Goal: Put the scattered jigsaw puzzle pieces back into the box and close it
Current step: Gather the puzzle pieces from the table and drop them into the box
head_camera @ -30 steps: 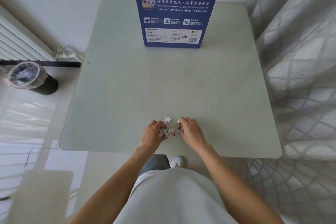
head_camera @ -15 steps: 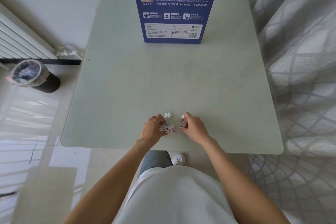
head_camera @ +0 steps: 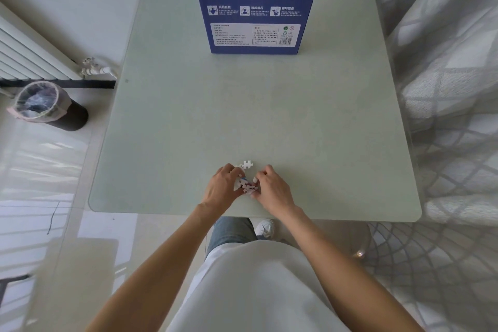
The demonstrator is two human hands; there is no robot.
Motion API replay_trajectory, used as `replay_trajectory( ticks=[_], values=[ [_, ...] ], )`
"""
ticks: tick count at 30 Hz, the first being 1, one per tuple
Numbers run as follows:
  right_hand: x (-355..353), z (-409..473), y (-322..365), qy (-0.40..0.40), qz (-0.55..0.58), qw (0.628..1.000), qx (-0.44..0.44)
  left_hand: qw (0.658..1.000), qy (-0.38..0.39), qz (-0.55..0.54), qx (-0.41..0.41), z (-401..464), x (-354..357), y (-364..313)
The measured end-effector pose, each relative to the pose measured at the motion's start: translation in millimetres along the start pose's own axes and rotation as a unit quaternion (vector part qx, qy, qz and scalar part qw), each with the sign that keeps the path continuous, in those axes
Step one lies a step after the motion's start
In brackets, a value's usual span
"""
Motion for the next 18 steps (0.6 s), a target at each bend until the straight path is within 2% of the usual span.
replay_trajectory(
  ticks=[18],
  values=[
    [4.8,-0.4,1.0,-0.012,0.018,1.000,-0.005,0.997,0.079,0.005,-0.008,3.7,5.7,4.8]
  ],
)
Point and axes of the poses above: each hand's wrist, its own z-axis towards the middle knuckle, its own x-axis out of the palm, y = z × x, the point moved 8 cm from there along z, towards the middle knuckle, and after that the axes turned 10 degrees about z, right-handed, at the moved point
